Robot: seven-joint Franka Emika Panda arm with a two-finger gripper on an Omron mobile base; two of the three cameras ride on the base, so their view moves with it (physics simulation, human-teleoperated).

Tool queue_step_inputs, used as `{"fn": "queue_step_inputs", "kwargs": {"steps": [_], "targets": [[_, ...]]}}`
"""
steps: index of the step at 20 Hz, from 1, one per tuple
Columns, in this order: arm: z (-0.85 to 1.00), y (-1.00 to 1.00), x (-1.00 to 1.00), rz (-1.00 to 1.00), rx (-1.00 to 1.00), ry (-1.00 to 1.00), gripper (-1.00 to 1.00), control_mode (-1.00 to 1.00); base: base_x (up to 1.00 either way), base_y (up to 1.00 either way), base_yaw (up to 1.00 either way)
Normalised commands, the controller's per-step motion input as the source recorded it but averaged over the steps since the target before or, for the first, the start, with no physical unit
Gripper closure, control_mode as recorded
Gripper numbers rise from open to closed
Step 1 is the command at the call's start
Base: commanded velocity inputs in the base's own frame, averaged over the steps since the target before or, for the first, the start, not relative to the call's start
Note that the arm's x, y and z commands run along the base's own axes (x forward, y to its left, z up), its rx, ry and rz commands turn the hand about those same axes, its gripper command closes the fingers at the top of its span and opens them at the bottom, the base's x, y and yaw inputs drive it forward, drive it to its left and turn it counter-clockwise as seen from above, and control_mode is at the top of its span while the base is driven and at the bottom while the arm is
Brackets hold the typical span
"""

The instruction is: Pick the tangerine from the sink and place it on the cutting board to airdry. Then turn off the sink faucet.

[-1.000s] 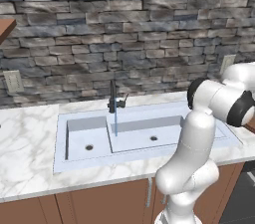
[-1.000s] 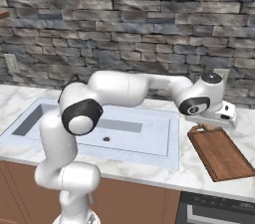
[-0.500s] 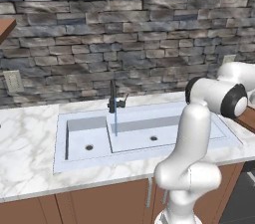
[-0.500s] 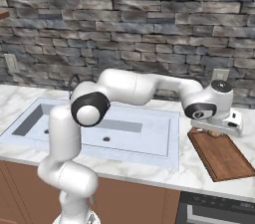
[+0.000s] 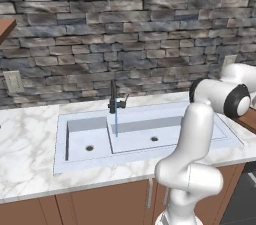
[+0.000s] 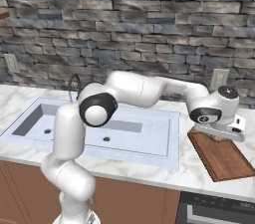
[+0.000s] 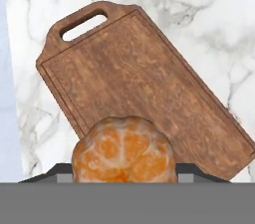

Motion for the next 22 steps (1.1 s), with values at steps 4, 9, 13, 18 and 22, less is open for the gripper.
{"fn": "queue_step_inputs", "kwargs": {"steps": [4,9,13,18,22], "targets": [[-0.39,0.00,0.02,0.00,0.00,0.00,1.00,-1.00,0.00,0.00,0.00],[-0.38,0.00,0.00,0.00,0.00,0.00,1.00,-1.00,0.00,0.00,0.00],[-0.29,0.00,0.00,0.00,0.00,0.00,1.00,-1.00,0.00,0.00,0.00],[-0.25,0.00,0.00,0.00,0.00,0.00,1.00,-1.00,0.00,0.00,0.00],[-0.21,0.00,0.00,0.00,0.00,0.00,1.00,-1.00,0.00,0.00,0.00]]}}
